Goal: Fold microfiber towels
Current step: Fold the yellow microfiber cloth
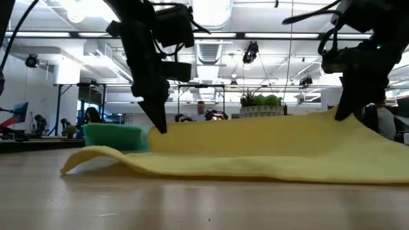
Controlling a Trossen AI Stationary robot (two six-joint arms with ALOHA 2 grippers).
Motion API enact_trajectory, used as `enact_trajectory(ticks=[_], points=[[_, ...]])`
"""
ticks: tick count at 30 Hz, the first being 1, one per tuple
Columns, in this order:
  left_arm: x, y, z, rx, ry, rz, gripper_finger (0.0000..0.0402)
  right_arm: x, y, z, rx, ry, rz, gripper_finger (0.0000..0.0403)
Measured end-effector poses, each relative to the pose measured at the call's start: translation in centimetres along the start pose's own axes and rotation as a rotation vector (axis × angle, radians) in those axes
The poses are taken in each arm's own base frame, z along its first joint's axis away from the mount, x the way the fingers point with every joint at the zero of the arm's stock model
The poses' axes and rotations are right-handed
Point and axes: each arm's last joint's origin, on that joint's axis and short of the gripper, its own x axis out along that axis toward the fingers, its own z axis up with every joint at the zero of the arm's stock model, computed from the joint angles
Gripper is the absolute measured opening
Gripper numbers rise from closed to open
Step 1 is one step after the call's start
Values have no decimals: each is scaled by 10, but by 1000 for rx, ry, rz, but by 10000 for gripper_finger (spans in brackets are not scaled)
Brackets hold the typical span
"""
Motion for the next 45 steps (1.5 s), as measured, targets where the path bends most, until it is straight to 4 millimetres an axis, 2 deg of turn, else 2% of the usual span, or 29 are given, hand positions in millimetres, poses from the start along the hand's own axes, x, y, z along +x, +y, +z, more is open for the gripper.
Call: enact_trajectory(ticks=[6,12,16,21,28,36,45], points=[[6,27,3,-26,-15,34,0,2,-10,9,53,-55,-79,9],[4,31,4,-27,-29,1,0,3,-12,10,55,-58,-88,9],[-7,29,4,-25,-59,-68,0,1,-10,11,46,-62,-77,9],[-31,26,3,-4,-125,-249,0,-7,1,13,-44,-44,27,9],[-32,9,-7,30,-97,-432,0,-7,12,-4,-112,5,90,9],[-29,-18,-21,15,-26,-511,0,-9,24,-25,-148,44,160,9],[-33,-33,-22,7,-34,-572,0,-3,32,-47,-139,58,260,9]])
